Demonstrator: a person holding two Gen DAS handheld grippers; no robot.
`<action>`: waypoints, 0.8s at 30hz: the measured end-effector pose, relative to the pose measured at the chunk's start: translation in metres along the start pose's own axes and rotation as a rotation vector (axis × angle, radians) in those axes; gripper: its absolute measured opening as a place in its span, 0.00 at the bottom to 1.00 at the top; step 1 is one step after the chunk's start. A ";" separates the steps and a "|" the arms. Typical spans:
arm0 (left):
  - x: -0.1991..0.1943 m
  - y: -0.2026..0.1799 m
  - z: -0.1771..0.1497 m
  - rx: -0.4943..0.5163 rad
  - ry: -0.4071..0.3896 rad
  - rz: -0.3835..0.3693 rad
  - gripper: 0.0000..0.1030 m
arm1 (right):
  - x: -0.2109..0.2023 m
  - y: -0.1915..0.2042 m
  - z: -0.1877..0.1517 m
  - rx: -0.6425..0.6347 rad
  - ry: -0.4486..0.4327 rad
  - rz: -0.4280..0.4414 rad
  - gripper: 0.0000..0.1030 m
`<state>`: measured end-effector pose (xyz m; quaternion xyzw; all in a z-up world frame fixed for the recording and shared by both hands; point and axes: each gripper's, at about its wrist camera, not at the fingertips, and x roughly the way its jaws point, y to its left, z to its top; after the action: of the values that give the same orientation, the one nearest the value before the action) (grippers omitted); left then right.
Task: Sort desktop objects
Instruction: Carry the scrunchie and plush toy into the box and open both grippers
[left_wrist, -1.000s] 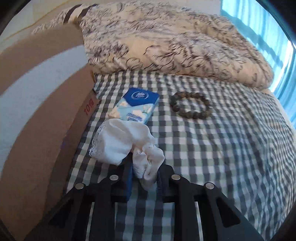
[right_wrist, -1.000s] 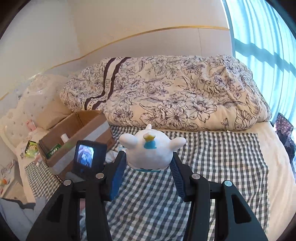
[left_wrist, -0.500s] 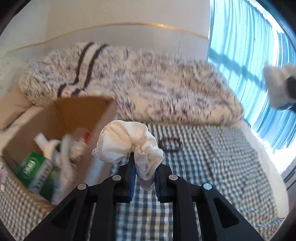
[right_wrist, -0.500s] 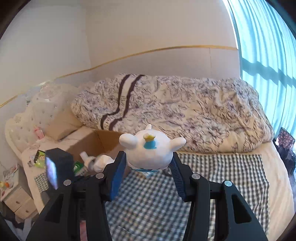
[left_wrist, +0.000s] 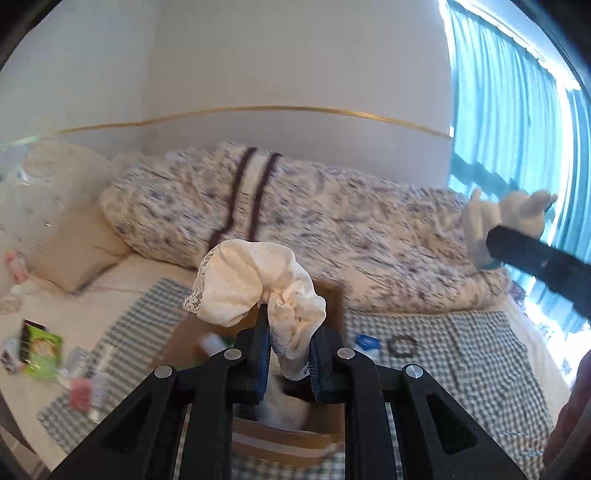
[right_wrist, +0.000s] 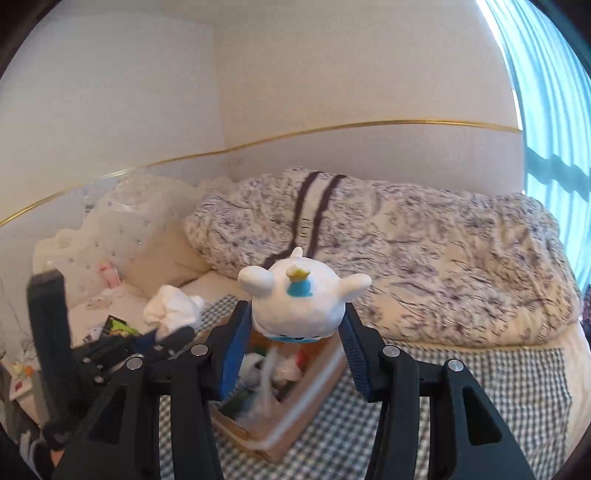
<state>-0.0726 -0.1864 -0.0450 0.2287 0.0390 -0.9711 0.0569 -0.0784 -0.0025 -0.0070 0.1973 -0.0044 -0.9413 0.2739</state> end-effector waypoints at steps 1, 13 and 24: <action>-0.003 0.011 0.005 -0.002 -0.005 0.021 0.17 | 0.004 0.005 0.001 -0.002 0.000 0.008 0.47; 0.022 0.055 0.015 -0.002 0.025 0.051 0.17 | 0.076 0.031 -0.004 0.019 0.100 0.089 0.47; 0.104 0.064 -0.013 -0.028 0.208 -0.020 0.17 | 0.174 0.019 -0.039 -0.021 0.306 0.054 0.47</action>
<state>-0.1516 -0.2578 -0.1063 0.3269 0.0604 -0.9420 0.0461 -0.1890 -0.1046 -0.1049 0.3352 0.0420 -0.8926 0.2985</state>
